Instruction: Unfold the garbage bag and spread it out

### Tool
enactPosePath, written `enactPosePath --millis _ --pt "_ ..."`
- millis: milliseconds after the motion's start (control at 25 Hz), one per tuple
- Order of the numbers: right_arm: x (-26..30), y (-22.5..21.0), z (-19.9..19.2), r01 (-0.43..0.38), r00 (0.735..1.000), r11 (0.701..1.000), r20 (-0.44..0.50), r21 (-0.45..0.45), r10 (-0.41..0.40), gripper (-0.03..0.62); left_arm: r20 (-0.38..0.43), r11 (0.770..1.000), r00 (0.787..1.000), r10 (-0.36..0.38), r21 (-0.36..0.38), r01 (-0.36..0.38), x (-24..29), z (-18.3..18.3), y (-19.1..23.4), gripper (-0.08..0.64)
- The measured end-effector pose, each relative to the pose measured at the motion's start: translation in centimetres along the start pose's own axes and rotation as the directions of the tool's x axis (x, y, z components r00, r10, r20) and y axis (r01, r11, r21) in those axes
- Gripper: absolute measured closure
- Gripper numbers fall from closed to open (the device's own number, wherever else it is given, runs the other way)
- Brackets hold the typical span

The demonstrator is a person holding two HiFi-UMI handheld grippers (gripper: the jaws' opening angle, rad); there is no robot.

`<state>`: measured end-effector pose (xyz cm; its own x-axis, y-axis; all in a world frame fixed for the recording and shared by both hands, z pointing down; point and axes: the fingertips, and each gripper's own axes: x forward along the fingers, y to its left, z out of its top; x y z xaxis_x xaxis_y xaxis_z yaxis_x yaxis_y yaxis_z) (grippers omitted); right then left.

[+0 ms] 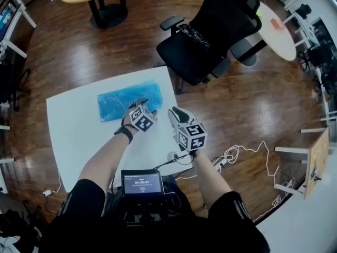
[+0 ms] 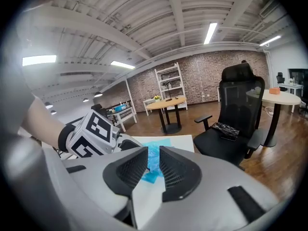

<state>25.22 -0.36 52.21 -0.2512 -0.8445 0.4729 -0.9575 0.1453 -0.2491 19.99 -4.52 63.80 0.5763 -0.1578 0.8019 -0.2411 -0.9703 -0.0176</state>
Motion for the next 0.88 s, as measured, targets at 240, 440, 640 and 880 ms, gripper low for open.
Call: enactPosePath --millis 240,440,640,880 --pt "2.1 -1.3 -0.7 -0.005 0.999 0.999 -0.047 -0.041 0.003 0.489 -0.065 1.0 0.998 -0.018 0.008 0.018 4.4 -1.2 0.4 0.295" --pt "3.5 -1.9 -1.2 -0.018 0.998 0.999 -0.056 -0.041 0.016 0.489 -0.083 1.0 0.996 -0.026 -0.002 0.026 6.1 -1.7 0.4 0.295" --pt "4.1 -1.7 -1.2 -0.022 0.999 1.0 -0.05 -0.017 0.021 0.489 -0.075 0.999 0.996 -0.044 -0.028 0.042 6.8 -1.6 0.5 0.343" --pt "4.0 -2.1 -1.5 -0.012 0.999 1.0 -0.052 0.0 0.012 0.489 -0.035 0.998 0.997 -0.062 -0.035 0.061 7.0 -0.6 0.5 0.414"
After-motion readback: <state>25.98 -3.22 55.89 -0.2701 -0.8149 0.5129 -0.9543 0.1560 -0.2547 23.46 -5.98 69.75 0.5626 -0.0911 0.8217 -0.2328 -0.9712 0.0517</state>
